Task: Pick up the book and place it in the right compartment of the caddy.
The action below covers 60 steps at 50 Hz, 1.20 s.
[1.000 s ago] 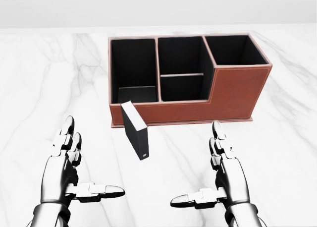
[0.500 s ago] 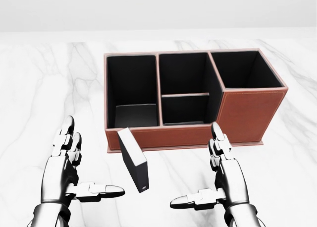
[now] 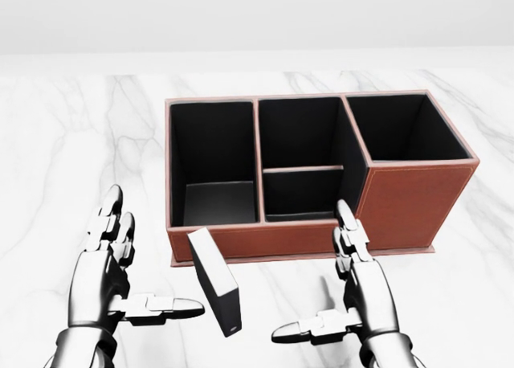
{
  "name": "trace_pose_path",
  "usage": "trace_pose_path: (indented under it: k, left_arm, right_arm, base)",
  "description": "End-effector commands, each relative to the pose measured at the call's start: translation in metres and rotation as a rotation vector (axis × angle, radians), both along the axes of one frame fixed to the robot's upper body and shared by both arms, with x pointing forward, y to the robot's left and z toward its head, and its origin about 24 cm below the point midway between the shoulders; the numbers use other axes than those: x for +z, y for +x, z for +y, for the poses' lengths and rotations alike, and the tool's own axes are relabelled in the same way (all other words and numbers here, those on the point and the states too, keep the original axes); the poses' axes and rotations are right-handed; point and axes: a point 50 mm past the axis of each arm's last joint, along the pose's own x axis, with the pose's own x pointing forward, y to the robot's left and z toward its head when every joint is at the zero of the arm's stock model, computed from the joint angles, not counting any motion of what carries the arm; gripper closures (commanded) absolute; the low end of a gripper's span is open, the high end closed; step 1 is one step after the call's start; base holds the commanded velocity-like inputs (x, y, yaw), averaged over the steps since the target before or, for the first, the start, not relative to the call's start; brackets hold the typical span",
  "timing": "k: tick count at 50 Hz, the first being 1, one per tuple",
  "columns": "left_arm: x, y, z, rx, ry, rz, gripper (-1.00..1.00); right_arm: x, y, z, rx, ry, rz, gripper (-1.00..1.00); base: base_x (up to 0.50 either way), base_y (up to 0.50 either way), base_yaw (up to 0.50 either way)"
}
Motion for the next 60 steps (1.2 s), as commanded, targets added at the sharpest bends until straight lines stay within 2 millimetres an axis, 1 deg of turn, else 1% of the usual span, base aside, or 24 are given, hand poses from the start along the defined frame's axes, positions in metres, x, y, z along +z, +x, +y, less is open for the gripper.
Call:
trace_pose_path:
  k: [1,12,13,19,25,32,36,40,46,60]
  left_arm:
    - [0.000,0.000,-0.001,-0.003,-0.002,-0.004,-1.00]
    - [-0.002,0.001,-0.002,-0.005,0.013,0.008,-1.00]
    - [-0.007,0.001,-0.003,-0.009,0.029,0.023,-1.00]
    - [-0.005,0.000,-0.003,-0.004,0.030,0.021,-1.00]
    - [-0.006,0.000,-0.003,-0.003,0.031,0.022,-1.00]
    - [-0.007,0.000,-0.002,-0.003,0.033,0.024,-1.00]
    - [-0.006,0.000,-0.003,-0.002,0.032,0.024,-1.00]
    - [-0.006,0.000,-0.002,-0.002,0.032,0.024,-1.00]
    - [-0.006,0.000,-0.002,-0.002,0.031,0.024,-1.00]
    - [-0.005,0.000,-0.002,-0.004,0.031,0.023,-1.00]
  right_arm:
    - [-0.002,-0.001,0.002,0.012,0.000,0.009,-1.00]
    - [0.000,-0.001,0.002,0.013,0.000,0.001,-1.00]
    - [0.001,-0.001,0.002,0.012,-0.001,0.000,-1.00]
    - [0.002,-0.001,0.003,0.009,-0.003,-0.003,-1.00]
    - [-0.005,-0.001,0.008,0.017,-0.015,0.019,-1.00]
    - [-0.002,0.000,0.011,0.024,-0.024,0.007,-1.00]
    - [-0.006,0.000,0.014,0.028,-0.030,0.023,-1.00]
    - [-0.004,0.000,0.017,0.035,-0.034,0.014,-1.00]
    - [-0.010,-0.001,0.022,0.045,-0.043,0.038,-1.00]
    - [-0.008,-0.002,0.035,0.070,-0.043,0.026,-1.00]
  base:
    - [0.00,0.00,0.00]
    - [0.00,0.00,0.00]
    - [0.00,0.00,0.00]
    - [0.00,0.00,0.00]
    - [0.00,0.00,0.00]
    - [0.00,0.00,0.00]
    - [0.00,0.00,0.00]
    - [0.00,0.00,0.00]
    - [0.00,0.00,0.00]
    - [0.00,0.00,0.00]
